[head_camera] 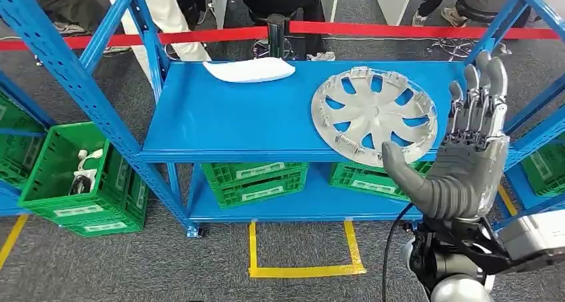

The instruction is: Take the parts from the cabinet and place them on the table.

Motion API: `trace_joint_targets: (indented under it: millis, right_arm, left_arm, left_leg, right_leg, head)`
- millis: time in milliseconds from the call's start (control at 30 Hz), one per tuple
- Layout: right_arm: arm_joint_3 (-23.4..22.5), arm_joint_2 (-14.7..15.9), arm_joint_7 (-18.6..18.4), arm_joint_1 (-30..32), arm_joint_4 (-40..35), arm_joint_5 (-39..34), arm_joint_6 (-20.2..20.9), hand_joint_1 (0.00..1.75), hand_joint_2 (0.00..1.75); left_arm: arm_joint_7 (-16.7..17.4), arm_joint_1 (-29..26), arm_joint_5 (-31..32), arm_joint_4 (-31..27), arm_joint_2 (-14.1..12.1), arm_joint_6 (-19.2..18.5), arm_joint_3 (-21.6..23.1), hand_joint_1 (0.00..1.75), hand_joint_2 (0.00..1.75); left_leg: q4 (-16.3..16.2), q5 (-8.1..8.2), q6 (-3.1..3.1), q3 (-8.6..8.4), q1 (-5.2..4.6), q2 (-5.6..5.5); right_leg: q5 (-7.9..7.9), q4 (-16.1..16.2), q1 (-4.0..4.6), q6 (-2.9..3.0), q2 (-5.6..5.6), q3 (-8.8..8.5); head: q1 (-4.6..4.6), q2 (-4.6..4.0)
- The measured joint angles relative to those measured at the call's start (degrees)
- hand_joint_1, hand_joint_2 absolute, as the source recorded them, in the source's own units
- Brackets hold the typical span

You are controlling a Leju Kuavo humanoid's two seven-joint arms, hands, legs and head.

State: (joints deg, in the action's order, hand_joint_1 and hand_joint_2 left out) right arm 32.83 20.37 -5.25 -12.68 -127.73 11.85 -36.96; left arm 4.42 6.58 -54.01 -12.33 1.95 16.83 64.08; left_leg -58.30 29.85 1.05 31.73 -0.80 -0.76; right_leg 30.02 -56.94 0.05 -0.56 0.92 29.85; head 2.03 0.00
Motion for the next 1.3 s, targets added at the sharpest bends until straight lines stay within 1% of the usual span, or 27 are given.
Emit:
trace_joint_targets:
  millis: [300,500,1300]
  right_arm:
    - [-0.04,0.94,-0.55,1.46,-0.04,0.33,-0.09,0.00,1.75]
    - [-0.04,1.29,-0.70,2.70,-0.04,0.35,-0.09,0.00,1.75]
    - [-0.07,1.31,-0.55,3.73,-0.04,0.66,0.07,0.00,1.75]
  left_arm:
    - [-1.16,0.00,0.00,0.00,0.00,-0.04,0.00,0.00,0.00]
    - [-1.16,0.00,0.00,0.00,0.00,-0.13,0.00,0.00,0.00]
    - [-0.94,0.00,0.15,0.00,0.00,-0.37,0.00,0.00,0.00]
  left_leg:
    - [0.00,0.00,0.00,0.00,0.00,-0.02]
    - [0.00,0.00,0.00,0.00,0.00,-0.03]
    - [0.00,0.00,0.00,0.00,0.00,-0.02]
  right_leg:
    - [0.00,0.00,0.00,-0.01,-0.01,0.00]
    - [0.01,0.00,0.00,-0.02,-0.01,0.01]
    - [0.01,0.00,0.00,-0.02,-0.01,0.00]
  head:
    - [0.00,0.00]
    - [0.00,0.00]
    - [-0.04,0.00]
